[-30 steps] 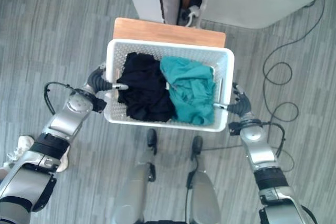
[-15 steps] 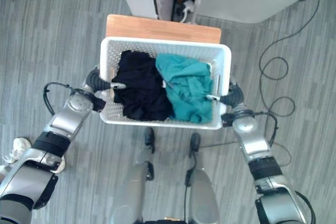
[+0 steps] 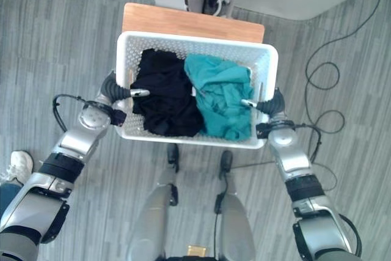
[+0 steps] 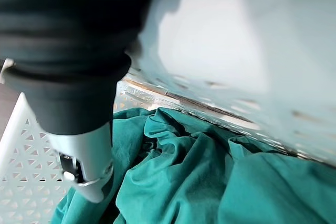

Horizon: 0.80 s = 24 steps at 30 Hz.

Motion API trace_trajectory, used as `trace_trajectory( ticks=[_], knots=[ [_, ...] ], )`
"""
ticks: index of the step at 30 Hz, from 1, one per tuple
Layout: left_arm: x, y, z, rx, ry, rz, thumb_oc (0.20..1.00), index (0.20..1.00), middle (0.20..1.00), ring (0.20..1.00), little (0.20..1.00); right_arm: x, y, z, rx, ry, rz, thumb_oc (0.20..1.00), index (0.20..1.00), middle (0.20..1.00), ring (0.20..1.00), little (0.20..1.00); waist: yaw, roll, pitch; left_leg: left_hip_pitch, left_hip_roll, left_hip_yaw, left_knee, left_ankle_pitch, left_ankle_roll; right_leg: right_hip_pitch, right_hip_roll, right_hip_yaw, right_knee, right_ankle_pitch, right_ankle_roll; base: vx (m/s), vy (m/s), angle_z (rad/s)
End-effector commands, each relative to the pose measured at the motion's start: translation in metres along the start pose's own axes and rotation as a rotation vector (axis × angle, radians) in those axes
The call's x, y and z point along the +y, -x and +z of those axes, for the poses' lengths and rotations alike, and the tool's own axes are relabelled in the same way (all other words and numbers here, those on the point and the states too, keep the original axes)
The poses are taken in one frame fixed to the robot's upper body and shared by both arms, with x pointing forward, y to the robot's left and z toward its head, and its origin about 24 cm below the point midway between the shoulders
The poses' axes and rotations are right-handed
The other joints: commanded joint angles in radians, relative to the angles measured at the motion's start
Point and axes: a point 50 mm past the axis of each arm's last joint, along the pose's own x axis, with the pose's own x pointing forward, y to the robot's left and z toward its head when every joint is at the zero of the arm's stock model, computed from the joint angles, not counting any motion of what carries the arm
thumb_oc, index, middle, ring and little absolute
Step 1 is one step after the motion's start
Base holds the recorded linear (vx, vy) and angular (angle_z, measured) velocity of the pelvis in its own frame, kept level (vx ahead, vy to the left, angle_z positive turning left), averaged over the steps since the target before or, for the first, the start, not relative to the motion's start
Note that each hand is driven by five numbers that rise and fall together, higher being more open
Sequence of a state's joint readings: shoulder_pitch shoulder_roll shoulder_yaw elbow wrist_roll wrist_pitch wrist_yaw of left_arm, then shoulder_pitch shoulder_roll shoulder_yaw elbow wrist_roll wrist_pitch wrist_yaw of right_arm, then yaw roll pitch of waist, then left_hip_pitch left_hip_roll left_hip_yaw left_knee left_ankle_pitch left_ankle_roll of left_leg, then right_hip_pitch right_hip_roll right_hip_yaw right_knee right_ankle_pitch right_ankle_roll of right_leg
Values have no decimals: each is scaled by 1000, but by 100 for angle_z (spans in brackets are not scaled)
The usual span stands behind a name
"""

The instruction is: Grab the laundry basket,head to the washer,open it,put in the laundry and shut it.

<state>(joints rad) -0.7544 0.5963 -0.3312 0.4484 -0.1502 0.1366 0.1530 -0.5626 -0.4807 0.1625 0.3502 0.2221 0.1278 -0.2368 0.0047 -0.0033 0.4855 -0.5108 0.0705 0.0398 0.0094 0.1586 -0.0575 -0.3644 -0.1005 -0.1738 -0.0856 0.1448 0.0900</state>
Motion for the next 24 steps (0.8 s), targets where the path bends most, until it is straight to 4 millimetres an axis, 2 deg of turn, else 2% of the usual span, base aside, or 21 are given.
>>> trace_trajectory(
  ticks=[1, 2, 3, 4, 5, 13, 20, 24],
  knots=[
    [-14, -4, 22, -104, 2, -45, 1000, 1000, 1000, 1000, 1000, 37, 2, 6, -19, -55, 149, 840, 840, 840, 840, 840, 25, -29, -36, -79, 18, 3, 81, -79, -35, -52, -76, 40, 128, -122, 49, 7, 17, 6],
    [-13, -5, 23, -108, 1, -46, 1000, 1000, 1000, 1000, 1000, 40, 1, 7, -21, -55, 158, 658, 658, 658, 658, 658, 26, -30, -36, -80, 17, 3, 80, -79, -34, -52, -75, 40, 126, -121, 50, 1, 20, 3],
    [-12, -5, 24, -110, 2, -43, 837, 837, 837, 837, 837, 42, 1, 10, -28, -56, 167, 407, 407, 407, 407, 407, 28, -33, -35, -81, 16, 1, 79, -79, -33, -54, -75, 41, 125, -119, 50, 0, 0, 0],
    [-10, -5, 25, -116, 3, -43, 438, 438, 438, 438, 438, 44, 0, 12, -32, -62, 177, 200, 200, 200, 200, 200, 29, -35, -35, -84, 15, -1, 78, -78, -33, -55, -75, 41, 123, -118, 51, 0, 0, 0],
    [-10, -5, 24, -115, 5, -45, 200, 200, 200, 200, 200, 45, 0, 13, -34, -65, 187, 200, 200, 200, 200, 200, 31, -37, -34, -87, 16, -2, 78, -77, -32, -57, -76, 40, 123, -116, 52, 0, 0, 0],
    [1, -5, 28, -140, -37, -31, 200, 200, 200, 200, 200, 46, -1, 28, -100, -18, 228, 200, 200, 200, 200, 200, 32, -53, -25, -91, 17, -12, 72, -75, -24, -68, -72, 46, 122, -110, 55, 0, 0, 0],
    [9, 1, 34, -205, -94, 20, 200, 200, 200, 200, 200, 38, 0, 45, -204, 63, 184, 200, 200, 200, 200, 200, 33, -61, -21, -87, 10, -25, 68, -83, -14, -73, -69, 58, 122, -108, 56, 0, 0, 0],
    [12, 3, 34, -218, -120, 33, 200, 200, 200, 200, 200, 34, 2, 44, -210, 60, 157, 200, 200, 200, 200, 200, 31, -61, -27, -78, 8, -28, 68, -88, -10, -70, -68, 63, 126, -111, 55, 0, 8, 0]
  ],
)
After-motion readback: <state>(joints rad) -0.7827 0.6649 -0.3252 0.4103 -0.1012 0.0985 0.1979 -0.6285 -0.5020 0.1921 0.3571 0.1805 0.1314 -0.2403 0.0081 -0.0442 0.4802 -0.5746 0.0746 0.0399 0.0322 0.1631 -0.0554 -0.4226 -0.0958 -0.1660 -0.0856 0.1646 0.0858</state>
